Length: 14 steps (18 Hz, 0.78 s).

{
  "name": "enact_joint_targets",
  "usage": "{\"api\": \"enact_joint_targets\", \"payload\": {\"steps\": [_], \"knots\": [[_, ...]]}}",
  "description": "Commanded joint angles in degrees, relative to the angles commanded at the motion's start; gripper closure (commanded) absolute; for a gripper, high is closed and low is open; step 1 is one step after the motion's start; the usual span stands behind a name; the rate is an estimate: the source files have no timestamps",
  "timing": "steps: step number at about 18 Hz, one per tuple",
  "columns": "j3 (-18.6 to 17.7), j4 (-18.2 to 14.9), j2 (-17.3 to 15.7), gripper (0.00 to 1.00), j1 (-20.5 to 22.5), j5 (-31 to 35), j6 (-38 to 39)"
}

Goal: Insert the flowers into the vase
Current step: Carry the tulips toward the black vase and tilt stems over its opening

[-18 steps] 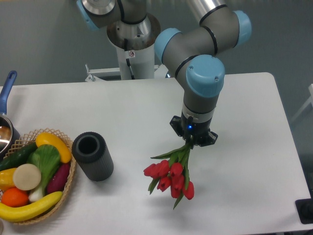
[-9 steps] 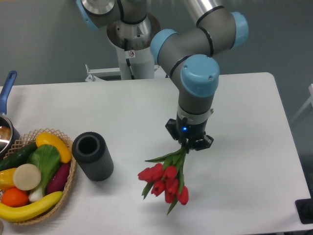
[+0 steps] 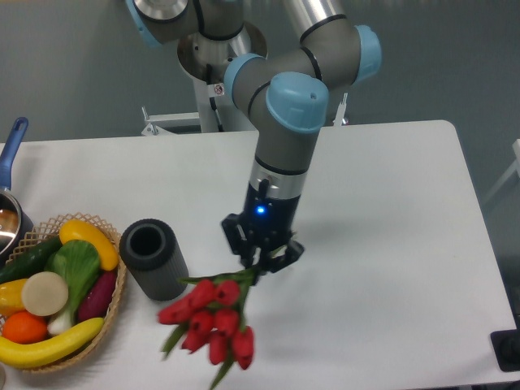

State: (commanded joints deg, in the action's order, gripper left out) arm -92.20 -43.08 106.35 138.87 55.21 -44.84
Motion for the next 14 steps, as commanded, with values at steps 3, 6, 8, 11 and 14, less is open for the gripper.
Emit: {"api": "enact_joint_targets", "payload": {"steps": [3,6,8,11,14], "knots": [[1.5,5.8,-0.35,1.0,-1.23,-5.02,4.05],[1.59,9.42,-0.79,1.0,-2.37,-10.97,4.32],[1.94,9.51,-0.79,1.0,-2.64,-16.25,4.32],[1.33,9.51,-0.79,1.0,-2.46,-25.91,4.32],[-0.6,9.51,-0.79,0.99,-1.5,-34.8,3.79]]}}
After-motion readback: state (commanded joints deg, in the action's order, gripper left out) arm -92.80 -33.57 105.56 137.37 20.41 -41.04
